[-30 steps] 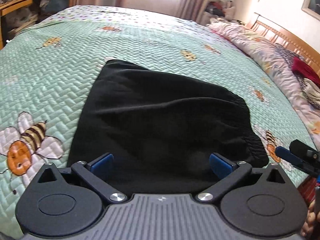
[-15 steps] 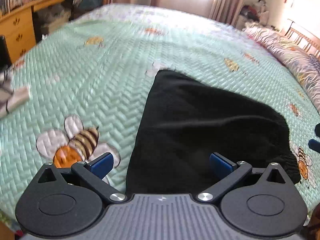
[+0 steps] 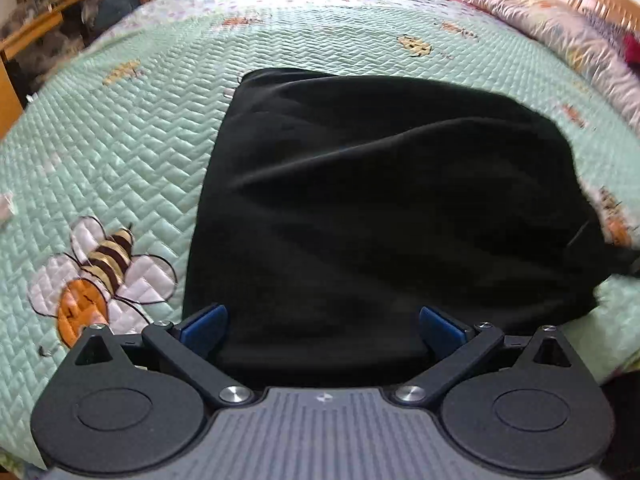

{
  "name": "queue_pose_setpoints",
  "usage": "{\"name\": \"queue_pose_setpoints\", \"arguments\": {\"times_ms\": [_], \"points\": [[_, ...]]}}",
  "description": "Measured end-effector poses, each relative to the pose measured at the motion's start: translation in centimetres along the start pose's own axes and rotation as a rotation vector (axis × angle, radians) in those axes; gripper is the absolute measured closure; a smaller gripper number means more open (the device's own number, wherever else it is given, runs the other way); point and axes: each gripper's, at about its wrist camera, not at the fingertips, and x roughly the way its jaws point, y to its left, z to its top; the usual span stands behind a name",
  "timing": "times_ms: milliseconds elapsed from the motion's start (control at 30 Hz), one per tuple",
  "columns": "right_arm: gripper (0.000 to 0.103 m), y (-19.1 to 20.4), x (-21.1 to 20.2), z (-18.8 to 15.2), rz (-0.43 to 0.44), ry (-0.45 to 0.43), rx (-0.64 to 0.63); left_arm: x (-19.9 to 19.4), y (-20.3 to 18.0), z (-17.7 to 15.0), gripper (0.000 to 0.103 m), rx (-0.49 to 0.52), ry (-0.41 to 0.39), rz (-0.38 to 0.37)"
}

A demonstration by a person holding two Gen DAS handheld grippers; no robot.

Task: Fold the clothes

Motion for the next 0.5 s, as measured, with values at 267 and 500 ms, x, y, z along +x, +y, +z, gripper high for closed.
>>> {"name": "queue_pose_setpoints", "arguments": {"times_ms": [267, 500], "points": [[0.015, 2.6, 4.6, 7.2, 0.228, -0.009, 0.053, 0.1, -0.2, 0.2, 0.001, 0.012, 0.009, 0.006], [0.017, 1.3, 14.7, 11.1, 0.077, 0.143, 0.140, 0.4, -0.2, 0.2, 0.001, 0.024, 0.013, 0.007]]}}
